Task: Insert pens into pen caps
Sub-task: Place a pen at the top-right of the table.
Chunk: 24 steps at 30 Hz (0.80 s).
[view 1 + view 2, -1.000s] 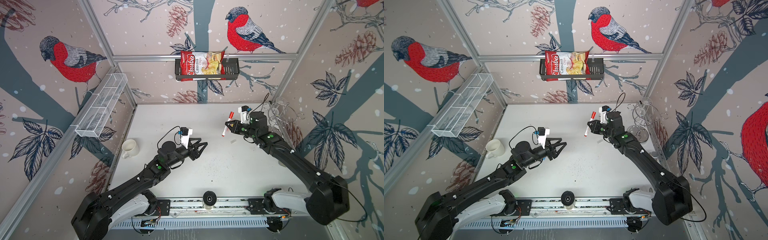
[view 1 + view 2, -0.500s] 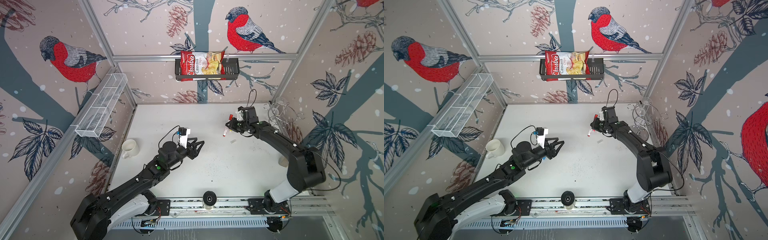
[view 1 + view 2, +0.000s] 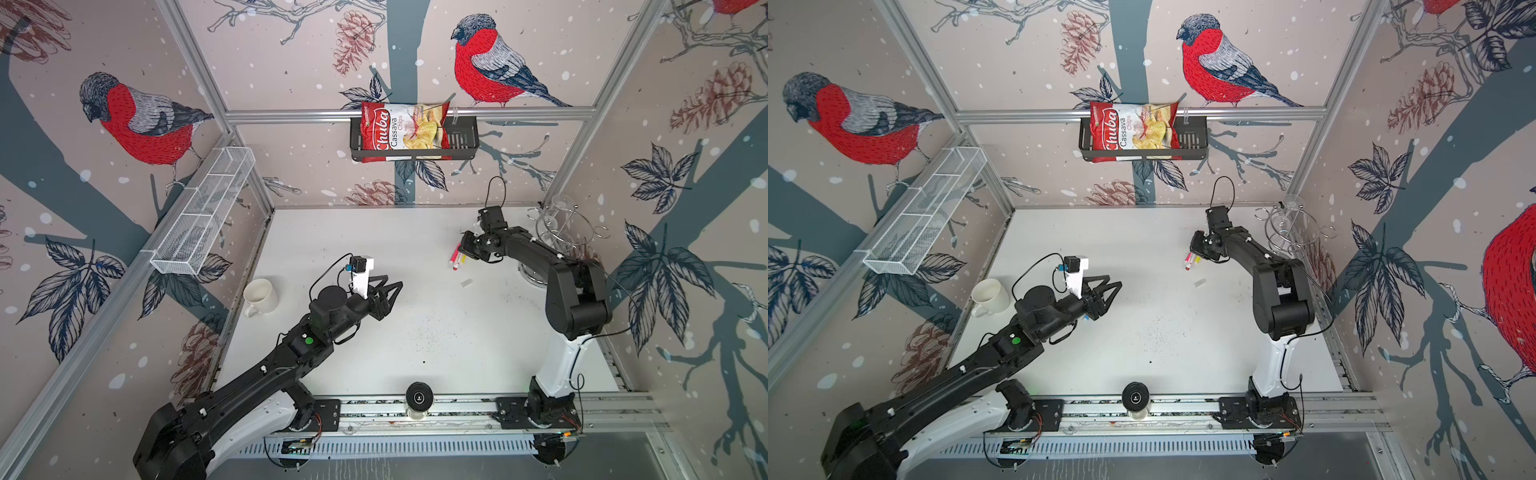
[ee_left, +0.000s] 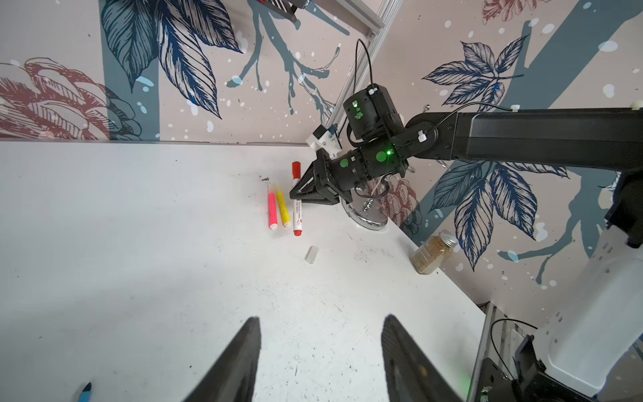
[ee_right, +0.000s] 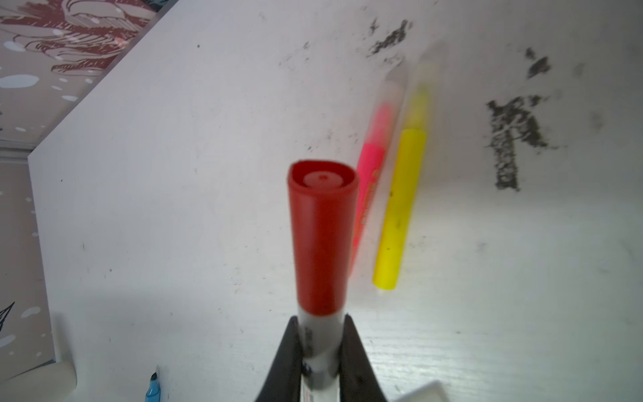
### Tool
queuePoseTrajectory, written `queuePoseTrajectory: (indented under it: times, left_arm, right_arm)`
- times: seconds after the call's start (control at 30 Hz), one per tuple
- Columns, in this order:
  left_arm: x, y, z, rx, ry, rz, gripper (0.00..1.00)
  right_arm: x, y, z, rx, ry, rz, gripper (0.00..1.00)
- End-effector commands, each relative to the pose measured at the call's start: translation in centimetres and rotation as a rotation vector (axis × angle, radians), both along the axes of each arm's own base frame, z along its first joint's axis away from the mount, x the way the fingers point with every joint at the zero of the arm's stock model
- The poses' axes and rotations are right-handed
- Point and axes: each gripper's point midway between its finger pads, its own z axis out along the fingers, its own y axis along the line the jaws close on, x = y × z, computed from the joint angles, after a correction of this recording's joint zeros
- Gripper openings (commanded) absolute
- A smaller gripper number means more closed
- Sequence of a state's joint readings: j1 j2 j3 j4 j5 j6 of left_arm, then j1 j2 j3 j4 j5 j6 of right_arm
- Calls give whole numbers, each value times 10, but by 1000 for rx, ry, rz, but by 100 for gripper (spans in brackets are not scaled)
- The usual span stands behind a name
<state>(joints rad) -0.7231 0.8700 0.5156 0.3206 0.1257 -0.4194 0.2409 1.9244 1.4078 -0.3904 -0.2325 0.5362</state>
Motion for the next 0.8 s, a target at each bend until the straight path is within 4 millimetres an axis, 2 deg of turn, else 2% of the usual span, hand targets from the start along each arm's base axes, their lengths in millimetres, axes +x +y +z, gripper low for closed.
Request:
queuePoseTrajectory:
  times: [0.0, 0.17, 0.27, 0.57, 0.77]
  left_arm:
    - [3, 4, -2, 23, -8, 25, 56]
    - [3, 4, -6, 38, 2, 27, 56]
    - [3, 4, -7, 38, 4, 28, 56]
    - [-1, 11, -4, 25, -2, 41, 56]
    - [-3, 13, -4, 22, -2, 48, 56]
  right_arm:
    - [2, -22, -8, -60, 25, -45, 0]
    - [5, -51, -23, -96, 63, -111, 0]
    - [8, -60, -33, -97, 85, -129, 0]
    - [22, -65, -41, -27, 102, -151, 0]
    - [29, -58, -43, 14, 107, -141, 0]
